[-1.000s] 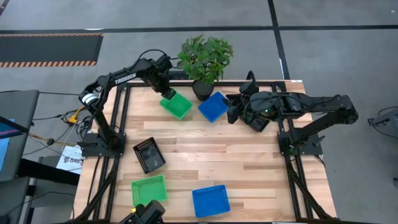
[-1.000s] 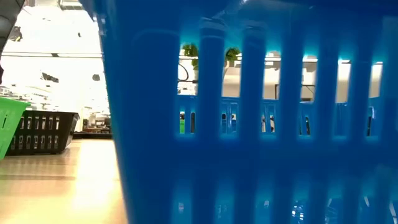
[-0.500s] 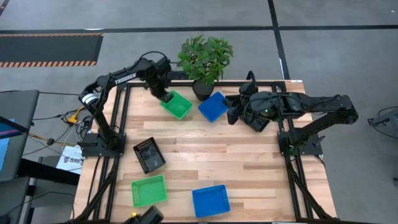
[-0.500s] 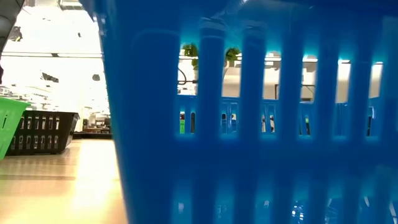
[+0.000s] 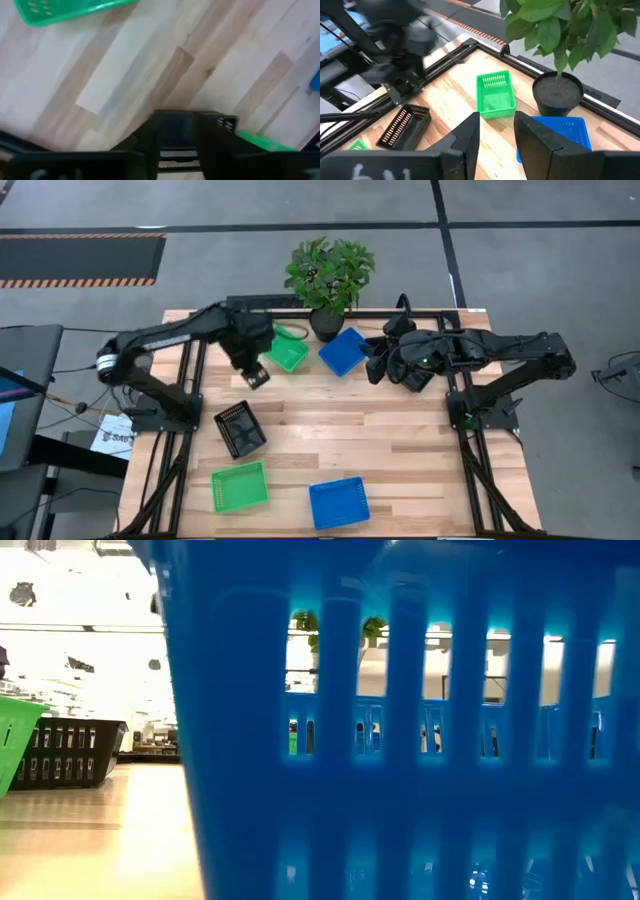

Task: Stack baskets by color
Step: Stack the bottom black basket on the top black basket

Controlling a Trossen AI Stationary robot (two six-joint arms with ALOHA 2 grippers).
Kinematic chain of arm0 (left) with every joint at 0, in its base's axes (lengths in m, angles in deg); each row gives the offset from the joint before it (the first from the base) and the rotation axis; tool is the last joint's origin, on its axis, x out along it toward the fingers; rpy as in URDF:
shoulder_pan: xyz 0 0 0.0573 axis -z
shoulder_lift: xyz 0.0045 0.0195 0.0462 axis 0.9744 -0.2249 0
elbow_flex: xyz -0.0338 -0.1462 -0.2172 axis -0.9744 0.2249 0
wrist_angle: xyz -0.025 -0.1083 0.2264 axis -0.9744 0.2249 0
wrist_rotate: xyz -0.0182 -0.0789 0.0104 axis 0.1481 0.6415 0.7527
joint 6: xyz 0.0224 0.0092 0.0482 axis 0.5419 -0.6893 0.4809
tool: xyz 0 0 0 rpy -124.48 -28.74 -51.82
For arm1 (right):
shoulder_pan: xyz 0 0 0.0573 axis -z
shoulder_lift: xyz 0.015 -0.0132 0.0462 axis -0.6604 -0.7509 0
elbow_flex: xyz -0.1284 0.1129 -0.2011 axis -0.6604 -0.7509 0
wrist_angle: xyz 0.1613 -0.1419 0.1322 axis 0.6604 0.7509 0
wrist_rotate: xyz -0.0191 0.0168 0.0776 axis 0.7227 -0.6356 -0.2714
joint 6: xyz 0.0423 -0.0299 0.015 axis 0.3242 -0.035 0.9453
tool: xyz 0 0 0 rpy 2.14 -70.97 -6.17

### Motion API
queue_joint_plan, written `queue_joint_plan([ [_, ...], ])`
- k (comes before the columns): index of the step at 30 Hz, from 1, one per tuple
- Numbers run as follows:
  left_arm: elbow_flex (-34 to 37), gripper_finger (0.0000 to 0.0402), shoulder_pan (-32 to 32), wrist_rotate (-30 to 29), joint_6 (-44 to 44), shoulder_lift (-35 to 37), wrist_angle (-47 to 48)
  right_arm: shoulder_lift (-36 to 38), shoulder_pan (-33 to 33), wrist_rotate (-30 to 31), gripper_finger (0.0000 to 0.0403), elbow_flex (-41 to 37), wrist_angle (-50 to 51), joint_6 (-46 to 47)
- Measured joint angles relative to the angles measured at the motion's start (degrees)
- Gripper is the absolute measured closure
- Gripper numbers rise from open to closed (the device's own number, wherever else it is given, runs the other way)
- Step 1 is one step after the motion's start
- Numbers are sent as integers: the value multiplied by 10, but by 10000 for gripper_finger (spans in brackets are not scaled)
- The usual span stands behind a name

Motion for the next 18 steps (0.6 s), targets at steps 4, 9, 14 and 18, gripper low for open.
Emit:
queue_joint_plan([
  [4, 0, 247, 90, -37, -137, 43, -1, -37, 0, -20, 243, -1, -12, -3],
  [9, 0, 190, 190, -79, -305, 83, 3, -111, 0, -90, 206, 0, -79, -35],
  [14, 0, 164, 259, -95, -417, 106, 21, -204, -8, -118, 181, 0, -176, -69],
  [18, 0, 160, 302, -108, -473, 124, 54, -278, -20, -123, 180, 5, -254, -74],
])
